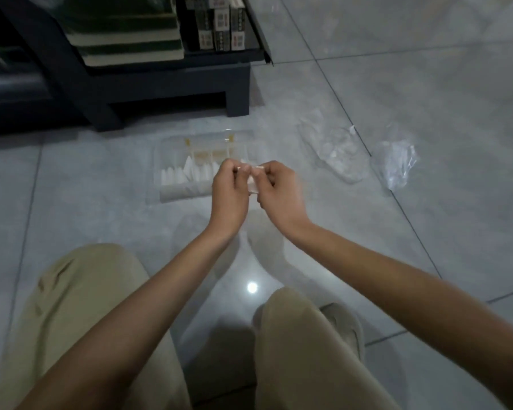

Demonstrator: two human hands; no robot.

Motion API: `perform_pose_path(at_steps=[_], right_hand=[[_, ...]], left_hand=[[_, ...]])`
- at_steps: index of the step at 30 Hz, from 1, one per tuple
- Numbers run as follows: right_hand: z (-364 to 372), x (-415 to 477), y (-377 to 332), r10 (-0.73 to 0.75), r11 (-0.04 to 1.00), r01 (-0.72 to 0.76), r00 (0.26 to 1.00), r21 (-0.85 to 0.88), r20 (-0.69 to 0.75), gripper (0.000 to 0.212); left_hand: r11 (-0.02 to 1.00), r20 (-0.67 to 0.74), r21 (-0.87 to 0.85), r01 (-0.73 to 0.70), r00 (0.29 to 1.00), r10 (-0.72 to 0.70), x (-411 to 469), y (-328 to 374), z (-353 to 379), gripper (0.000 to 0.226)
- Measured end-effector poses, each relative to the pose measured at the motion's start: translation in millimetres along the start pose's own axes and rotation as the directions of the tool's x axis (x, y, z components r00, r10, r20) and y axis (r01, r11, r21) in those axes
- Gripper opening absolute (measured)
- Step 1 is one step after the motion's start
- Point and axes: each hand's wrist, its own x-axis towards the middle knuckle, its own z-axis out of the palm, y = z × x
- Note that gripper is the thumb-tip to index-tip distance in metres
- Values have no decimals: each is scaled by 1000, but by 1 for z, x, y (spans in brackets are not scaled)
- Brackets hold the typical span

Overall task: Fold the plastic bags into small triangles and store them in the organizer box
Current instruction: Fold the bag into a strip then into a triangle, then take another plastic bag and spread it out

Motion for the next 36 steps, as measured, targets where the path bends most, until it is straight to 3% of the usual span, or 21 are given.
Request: perform_pose_path(at_steps=[3,7,10,13,17,24,27,30,32,36], right_hand=[[-18,27,-11,-8,1000,10,997,-25,75,21],[-25,71,-17,-23,985,44,992,-167,127,25],[-21,105,-9,9,943,43,988,-331,153,18],[-2,122,4,83,879,13,980,-476,180,17],[25,123,18,61,764,109,969,-636,239,15],[37,124,29,132,586,187,938,-788,321,20],[22,120,30,250,680,177,856,-711,452,23],[3,117,39,290,874,94,687,-477,666,27],[-11,112,47,234,960,-67,725,-272,647,32],[-38,114,69,166,981,-189,931,39,325,27]], left_hand=[[991,-24,-26,-129,991,128,17,8,6,28],[988,-40,-30,-149,988,148,39,-1,3,25],[968,-40,215,-133,989,145,48,-26,-12,15],[894,114,399,-204,978,172,44,-48,-25,17],[871,239,406,-276,952,190,41,-55,-26,24],[882,223,333,-333,937,269,47,-45,-6,22],[901,183,284,-327,941,284,39,-46,5,21],[888,204,283,-364,927,314,36,-49,14,17],[876,247,290,-385,915,320,35,-49,21,16],[849,330,288,-443,878,347,37,-49,35,18]])
